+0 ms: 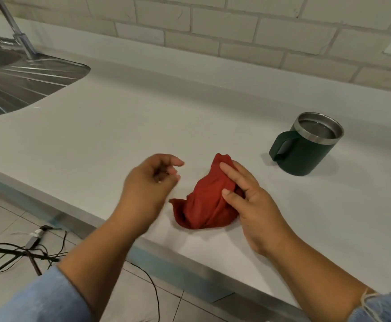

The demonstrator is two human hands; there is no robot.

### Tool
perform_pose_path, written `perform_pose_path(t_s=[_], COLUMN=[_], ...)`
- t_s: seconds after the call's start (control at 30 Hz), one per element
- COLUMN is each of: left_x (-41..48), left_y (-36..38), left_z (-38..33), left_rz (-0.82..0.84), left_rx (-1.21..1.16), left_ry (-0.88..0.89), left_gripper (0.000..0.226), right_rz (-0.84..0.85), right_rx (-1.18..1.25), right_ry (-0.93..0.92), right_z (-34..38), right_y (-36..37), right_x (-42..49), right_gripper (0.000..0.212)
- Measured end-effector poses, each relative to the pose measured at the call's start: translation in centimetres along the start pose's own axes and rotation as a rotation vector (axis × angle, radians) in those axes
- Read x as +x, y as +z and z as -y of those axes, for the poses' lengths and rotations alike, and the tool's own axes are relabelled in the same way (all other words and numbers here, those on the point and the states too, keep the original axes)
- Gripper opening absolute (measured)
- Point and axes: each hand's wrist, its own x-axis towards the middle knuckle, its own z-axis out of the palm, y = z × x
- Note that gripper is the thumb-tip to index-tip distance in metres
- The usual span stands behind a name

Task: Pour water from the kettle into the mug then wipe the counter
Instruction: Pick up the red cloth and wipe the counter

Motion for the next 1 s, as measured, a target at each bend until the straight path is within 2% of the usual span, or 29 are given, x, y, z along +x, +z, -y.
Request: perform_pose_path(t_s=[0.1,0.17,0.2,0.27,0.33,0.4,0.47,0.6,0.63,0.7,0.77,0.8,0.9,1.0], left_x=[0.8,0.6,0.3,-0.4,-1.0,-0.8,-0.3,0.2,-0.1,-1.3,-2.4,-2.4,-0.3,2.4], left_y=[-1.7,-1.6,-1.2,-0.2,0.2,-0.4,-1.2,-0.5,0.5,3.0,4.8,5.0,3.6,1.9], left_z=[-0.1,-0.2,-0.3,0.0,0.2,0.4,0.6,1.3,1.6,2.6,4.2,5.1,6.1,6.2], left_rz=[-0.113,-0.116,-0.057,0.158,0.252,0.169,0.089,-0.003,0.014,0.176,0.359,0.394,0.368,0.347], left_rx=[0.142,0.226,0.252,0.259,0.2,0.122,0.156,0.681,0.763,0.923,1.061,1.108,1.167,1.161], left_ry=[0.044,0.06,0.058,0.008,-0.05,-0.045,0.006,0.167,0.226,0.363,0.413,0.42,0.416,0.326], left_gripper=[0.023,0.015,0.016,0.039,0.044,0.044,0.042,0.052,0.055,0.052,0.054,0.056,0.051,0.05], right_rz=[0.02,0.059,0.079,0.099,0.065,-0.011,-0.057,-0.057,-0.078,-0.122,-0.136,-0.121,-0.033,-0.017], right_rx=[0.073,0.112,0.135,0.154,0.026,-0.154,-0.268,-0.661,-0.746,-0.829,-0.925,-1.002,-1.195,-1.205], right_ry=[0.025,0.025,0.025,0.029,-0.012,-0.079,-0.112,-0.17,-0.197,-0.225,-0.184,-0.138,0.03,0.07], right_z=[-0.2,-0.1,0.0,0.3,0.5,0.6,0.6,0.1,-0.1,-0.3,-0.6,-1.0,-2.2,-2.5], right_y=[0.3,1.3,1.7,2.1,1.7,0.9,0.2,-0.9,-1.2,-1.8,-2.5,-2.9,-3.7,-3.8], right_x=[-0.1,-0.1,0.0,0.1,0.1,-0.1,-0.4,-1.3,-1.4,-1.7,-2.0,-2.2,-2.8,-3.2], right_gripper=[0.053,0.055,0.055,0.054,0.052,0.048,0.043,0.037,0.035,0.035,0.034,0.034,0.041,0.044])
